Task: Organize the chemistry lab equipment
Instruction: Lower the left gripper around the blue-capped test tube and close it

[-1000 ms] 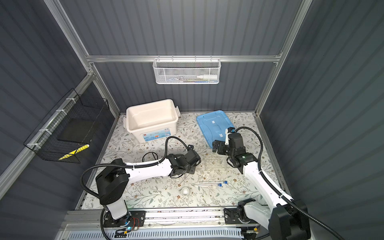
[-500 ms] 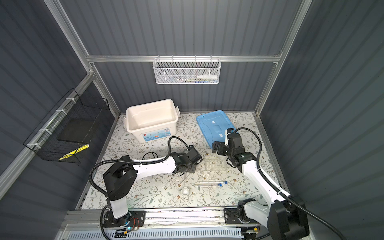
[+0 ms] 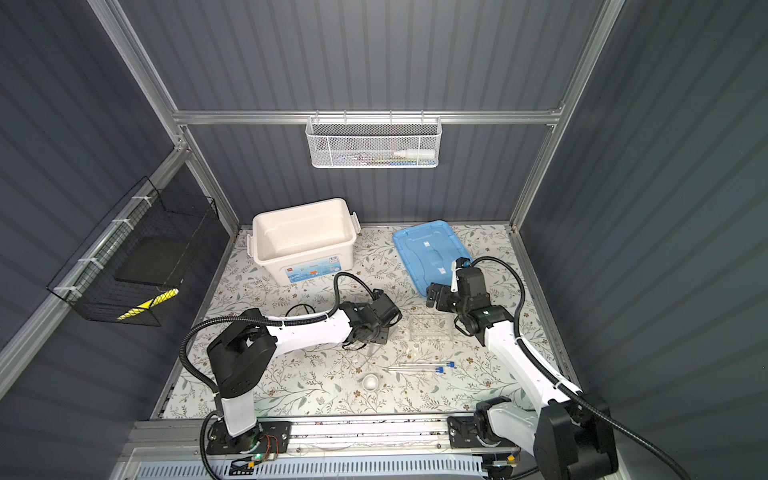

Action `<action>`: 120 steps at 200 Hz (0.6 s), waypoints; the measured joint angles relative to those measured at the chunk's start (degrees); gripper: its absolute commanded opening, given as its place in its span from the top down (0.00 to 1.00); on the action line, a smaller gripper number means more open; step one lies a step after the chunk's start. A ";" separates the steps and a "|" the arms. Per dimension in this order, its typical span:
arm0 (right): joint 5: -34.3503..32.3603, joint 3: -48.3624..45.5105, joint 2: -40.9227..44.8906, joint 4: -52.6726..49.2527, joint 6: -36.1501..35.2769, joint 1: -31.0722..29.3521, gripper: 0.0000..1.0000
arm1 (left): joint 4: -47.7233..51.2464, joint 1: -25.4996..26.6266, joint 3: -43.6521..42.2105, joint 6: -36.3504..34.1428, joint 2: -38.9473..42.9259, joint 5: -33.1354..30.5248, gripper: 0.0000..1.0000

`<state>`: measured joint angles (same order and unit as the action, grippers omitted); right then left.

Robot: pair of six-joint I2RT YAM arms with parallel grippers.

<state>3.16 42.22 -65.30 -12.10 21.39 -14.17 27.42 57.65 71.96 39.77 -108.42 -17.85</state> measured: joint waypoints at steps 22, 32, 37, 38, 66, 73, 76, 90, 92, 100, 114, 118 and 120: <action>-0.13 0.00 0.00 -0.13 0.00 0.07 0.01 | -0.02 -0.20 0.00 -0.02 -0.24 0.17 0.63; -0.13 0.00 0.00 -0.22 0.00 0.17 0.01 | -0.04 -0.37 0.00 -0.04 -0.42 0.42 0.63; -0.13 0.00 0.00 -0.26 0.00 0.24 0.01 | -0.04 -0.37 0.02 -0.04 -0.61 0.59 0.64; -0.13 0.00 0.00 -0.26 0.00 0.24 0.01 | -0.04 -0.39 0.02 -0.04 -0.63 0.59 0.64; -0.15 0.00 0.00 -0.44 0.00 0.26 0.01 | -0.04 -0.37 0.57 -0.11 -2.69 1.46 0.65; -0.15 0.00 0.00 -0.44 0.00 0.26 0.01 | -0.07 -0.37 0.96 -0.13 -3.06 1.81 0.66; -0.15 0.00 0.00 -0.44 0.00 0.26 0.01 | -0.07 -0.37 1.14 -0.13 -3.21 1.95 0.66; -0.15 0.00 0.00 -0.44 0.00 0.26 0.01 | -0.13 -0.37 1.70 -0.26 -3.74 2.29 0.66; -0.15 0.00 0.00 -0.44 0.00 0.26 0.01 | -0.17 -0.37 1.73 -0.26 -3.74 2.34 0.67; -0.15 -0.02 0.00 -0.44 0.00 0.26 0.01 | -0.13 -0.37 1.92 -0.28 -3.82 2.71 0.67; -0.15 -0.02 0.00 -0.44 0.00 0.26 0.01 | -0.17 -0.37 2.05 -0.28 -3.96 2.93 0.67; -0.15 -0.02 0.00 -0.44 0.00 0.28 0.01 | -0.11 -0.37 2.12 -0.28 -3.98 2.95 0.67; -0.15 -0.02 0.00 -0.44 0.00 0.28 0.01 | -0.09 -0.37 2.16 -0.28 -4.00 2.95 0.67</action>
<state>3.01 42.19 -65.30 -12.53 21.39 -13.89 27.33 57.28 74.13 39.48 -112.42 -14.90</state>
